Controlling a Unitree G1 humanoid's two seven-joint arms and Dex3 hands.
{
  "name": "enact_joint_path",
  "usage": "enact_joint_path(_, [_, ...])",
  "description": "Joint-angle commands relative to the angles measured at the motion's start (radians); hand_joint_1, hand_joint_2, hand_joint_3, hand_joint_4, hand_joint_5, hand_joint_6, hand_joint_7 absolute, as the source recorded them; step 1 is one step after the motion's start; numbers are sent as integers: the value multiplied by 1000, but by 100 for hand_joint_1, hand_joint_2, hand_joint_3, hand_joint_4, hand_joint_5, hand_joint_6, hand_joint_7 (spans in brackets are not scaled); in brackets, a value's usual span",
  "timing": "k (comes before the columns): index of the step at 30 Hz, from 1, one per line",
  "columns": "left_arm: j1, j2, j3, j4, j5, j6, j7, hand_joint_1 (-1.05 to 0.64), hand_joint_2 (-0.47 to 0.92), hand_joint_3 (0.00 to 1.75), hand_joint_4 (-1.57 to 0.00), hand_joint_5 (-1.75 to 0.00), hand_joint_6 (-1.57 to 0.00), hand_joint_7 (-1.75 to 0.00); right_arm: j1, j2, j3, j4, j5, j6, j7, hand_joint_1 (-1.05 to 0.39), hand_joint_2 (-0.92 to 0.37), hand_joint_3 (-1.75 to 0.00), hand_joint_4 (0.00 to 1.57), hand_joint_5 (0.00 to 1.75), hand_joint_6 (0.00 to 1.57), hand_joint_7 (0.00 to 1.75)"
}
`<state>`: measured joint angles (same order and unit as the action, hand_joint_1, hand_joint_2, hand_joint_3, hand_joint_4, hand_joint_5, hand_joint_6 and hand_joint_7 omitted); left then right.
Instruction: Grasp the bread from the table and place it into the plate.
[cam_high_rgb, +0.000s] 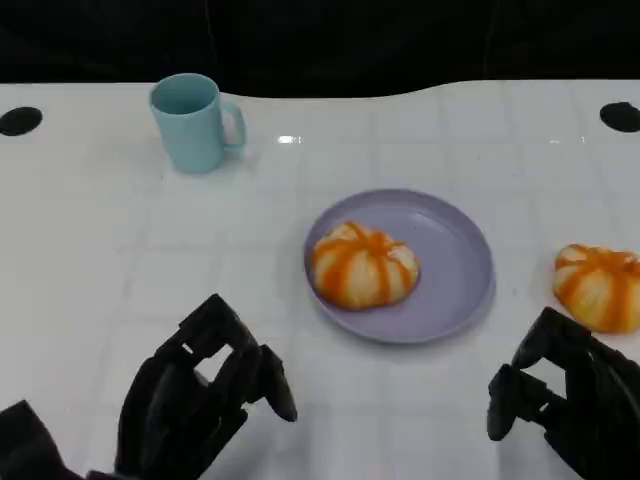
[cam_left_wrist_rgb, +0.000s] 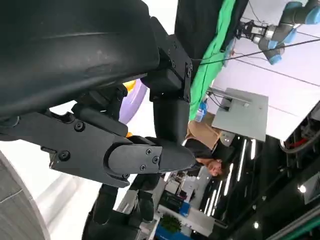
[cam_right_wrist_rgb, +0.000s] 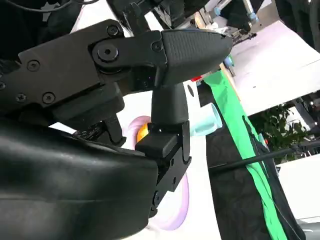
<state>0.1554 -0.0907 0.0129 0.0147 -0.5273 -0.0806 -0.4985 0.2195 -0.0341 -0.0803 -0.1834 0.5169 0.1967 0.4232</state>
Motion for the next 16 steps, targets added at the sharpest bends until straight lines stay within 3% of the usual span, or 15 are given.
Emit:
enact_joint_path(1, [4, 12, 20, 12, -3, 11, -4, -56, 92, 40, -83, -175, -59, -175, 6, -9, -10, -9, 1, -6, -3, -58, -92, -35, 73, 175, 61, 157])
enact_joint_path(16, [-9, 26, 20, 23, 10, 39, -21, -58, 92, 35, -84, -175, -61, -175, 3, -5, -8, -6, 3, -5, -11, -58, -92, -32, 74, 175, 62, 156])
